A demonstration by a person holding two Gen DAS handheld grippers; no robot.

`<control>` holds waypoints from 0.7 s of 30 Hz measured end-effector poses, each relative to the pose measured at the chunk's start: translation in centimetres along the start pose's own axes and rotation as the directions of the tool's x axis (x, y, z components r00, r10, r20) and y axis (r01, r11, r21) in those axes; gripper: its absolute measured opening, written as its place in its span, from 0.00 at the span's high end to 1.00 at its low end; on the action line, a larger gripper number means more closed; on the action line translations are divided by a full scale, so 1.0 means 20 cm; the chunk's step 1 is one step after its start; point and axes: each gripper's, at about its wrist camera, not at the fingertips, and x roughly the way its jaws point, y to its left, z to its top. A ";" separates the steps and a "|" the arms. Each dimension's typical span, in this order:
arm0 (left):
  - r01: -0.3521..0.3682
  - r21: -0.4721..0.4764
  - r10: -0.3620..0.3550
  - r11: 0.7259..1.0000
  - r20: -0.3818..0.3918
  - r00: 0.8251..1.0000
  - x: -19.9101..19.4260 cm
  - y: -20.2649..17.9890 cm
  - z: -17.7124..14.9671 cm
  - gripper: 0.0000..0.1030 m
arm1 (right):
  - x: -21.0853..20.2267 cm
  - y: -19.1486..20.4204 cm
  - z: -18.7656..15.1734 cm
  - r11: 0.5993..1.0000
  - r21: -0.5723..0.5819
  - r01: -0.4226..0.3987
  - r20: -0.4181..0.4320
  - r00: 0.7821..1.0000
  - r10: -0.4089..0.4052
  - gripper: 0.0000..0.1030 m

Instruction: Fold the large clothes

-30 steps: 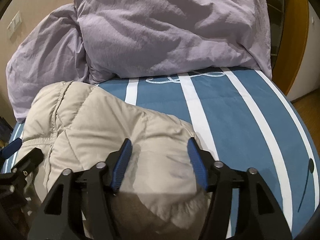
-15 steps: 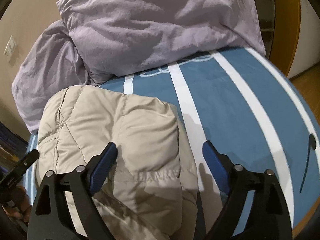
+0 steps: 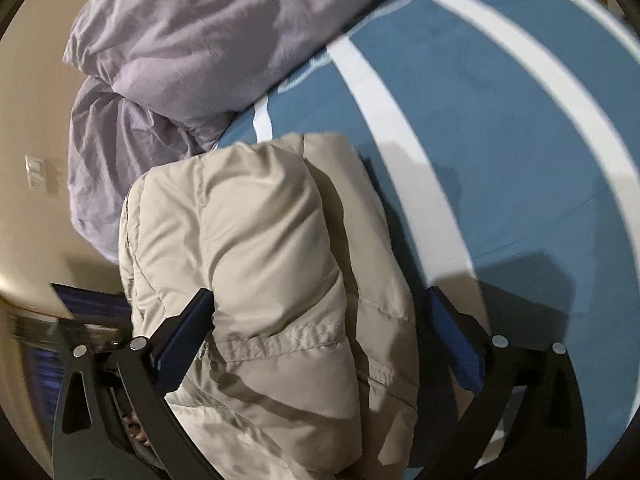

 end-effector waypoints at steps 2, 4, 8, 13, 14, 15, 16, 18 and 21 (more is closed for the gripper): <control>0.024 -0.015 -0.024 1.000 -0.011 1.000 0.02 0.01 0.01 0.02 | 0.02 -0.02 0.01 0.999 0.017 -0.035 -0.036 0.999 0.036 0.01; 0.055 -0.037 -0.056 0.998 -0.026 0.998 0.04 0.03 0.01 0.02 | 0.04 -0.03 0.02 0.997 0.032 -0.066 -0.066 0.996 0.068 0.01; 0.102 -0.080 -0.107 0.992 -0.048 0.993 0.08 0.07 0.03 0.02 | 0.09 -0.05 0.03 0.988 0.070 -0.137 -0.130 0.981 0.145 0.01; 0.156 -0.120 -0.165 0.980 -0.069 0.984 0.11 0.12 0.05 0.02 | 0.16 -0.02 0.03 0.977 0.081 -0.200 -0.199 0.957 0.212 0.01; 0.166 -0.132 -0.177 0.977 -0.073 0.982 0.12 0.13 0.06 0.02 | 0.17 -0.01 0.03 0.976 0.078 -0.205 -0.206 0.954 0.216 0.01; 0.178 -0.152 -0.191 0.972 -0.074 0.979 0.13 0.15 0.06 0.02 | 0.18 -0.01 0.04 0.974 0.078 -0.211 -0.211 0.952 0.223 0.01; 0.187 -0.166 -0.201 0.968 -0.076 0.977 0.13 0.16 0.07 0.02 | 0.18 -0.01 0.04 0.973 0.079 -0.217 -0.215 0.949 0.229 0.01; 0.203 -0.195 -0.222 0.960 -0.080 0.972 0.15 0.18 0.07 0.02 | 0.19 -0.02 0.04 0.970 0.081 -0.230 -0.223 0.944 0.242 0.01; 0.212 -0.213 -0.234 0.954 -0.080 0.969 0.17 0.19 0.08 0.02 | 0.19 -0.02 0.04 0.968 0.081 -0.239 -0.227 0.941 0.251 0.01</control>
